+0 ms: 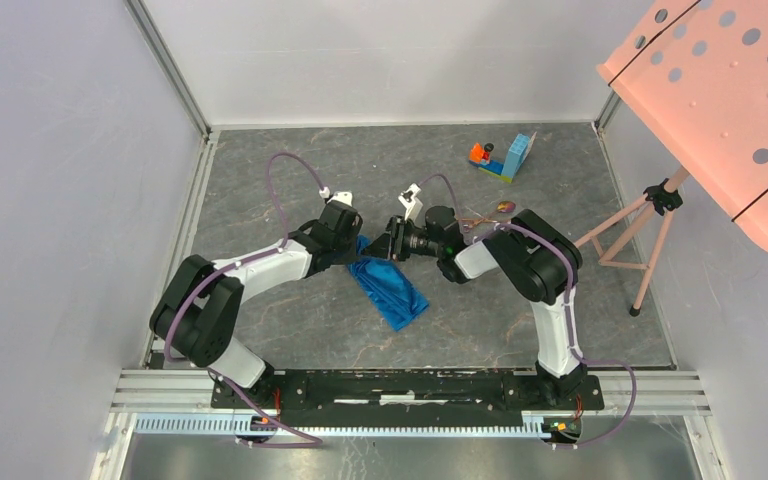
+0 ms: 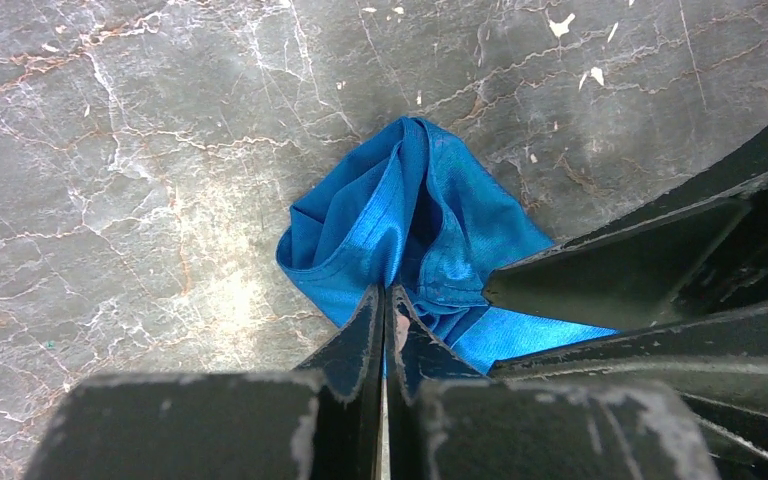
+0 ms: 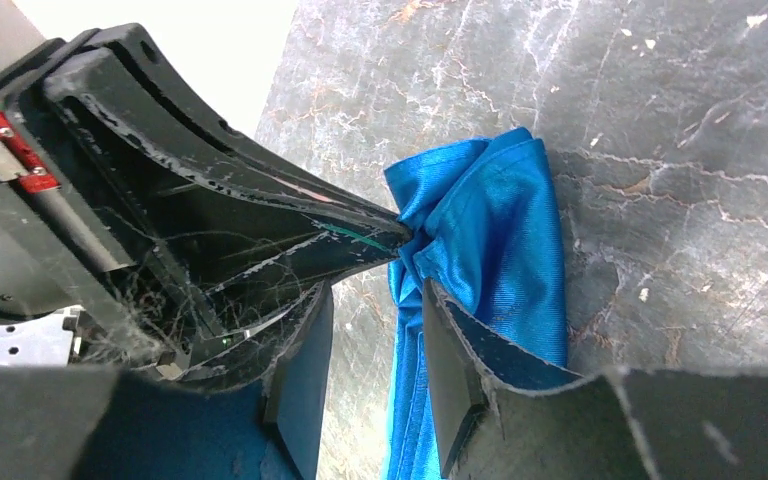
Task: Fold the napkin into a case and place the utensils inside
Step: Insert the folded napkin into the top corner of the smaller rectangle folded napkin, then smooth out the smaller rectangle-folded napkin at the center of the board.
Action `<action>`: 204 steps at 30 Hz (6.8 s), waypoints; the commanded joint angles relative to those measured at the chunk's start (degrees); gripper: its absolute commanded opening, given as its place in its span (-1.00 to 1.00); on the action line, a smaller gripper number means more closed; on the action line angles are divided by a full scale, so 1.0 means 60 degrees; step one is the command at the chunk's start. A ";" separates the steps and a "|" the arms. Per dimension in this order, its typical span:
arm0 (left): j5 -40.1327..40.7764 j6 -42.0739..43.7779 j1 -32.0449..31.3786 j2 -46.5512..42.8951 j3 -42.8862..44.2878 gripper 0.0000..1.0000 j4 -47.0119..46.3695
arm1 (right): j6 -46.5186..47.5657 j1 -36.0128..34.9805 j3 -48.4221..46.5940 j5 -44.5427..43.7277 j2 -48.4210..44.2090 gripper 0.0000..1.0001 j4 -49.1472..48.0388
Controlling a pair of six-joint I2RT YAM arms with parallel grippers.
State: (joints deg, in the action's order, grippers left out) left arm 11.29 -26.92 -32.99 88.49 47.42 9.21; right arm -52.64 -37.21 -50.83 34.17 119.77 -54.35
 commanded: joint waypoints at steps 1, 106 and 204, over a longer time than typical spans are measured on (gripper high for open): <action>-0.0231 -0.0155 0.0034 -0.0342 -0.0015 -0.95 -0.0379 | 0.0779 0.0038 -0.0273 0.0268 -0.0298 -0.12 0.0245; -0.2901 -0.2306 0.2432 -0.0577 -0.1371 -0.56 -0.0278 | 0.1160 -0.0442 -0.1275 -0.0065 0.0317 -0.54 0.1628; -0.4351 -0.1452 0.3073 -0.1749 0.1743 -0.02 0.2713 | 0.9326 -0.2569 -0.2342 -0.5895 -0.3405 0.62 1.1482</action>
State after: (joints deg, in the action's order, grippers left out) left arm -16.01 -39.90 -16.80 84.33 56.60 18.57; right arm -0.84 -50.59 -59.40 7.77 95.74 5.69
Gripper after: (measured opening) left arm 0.466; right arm 0.802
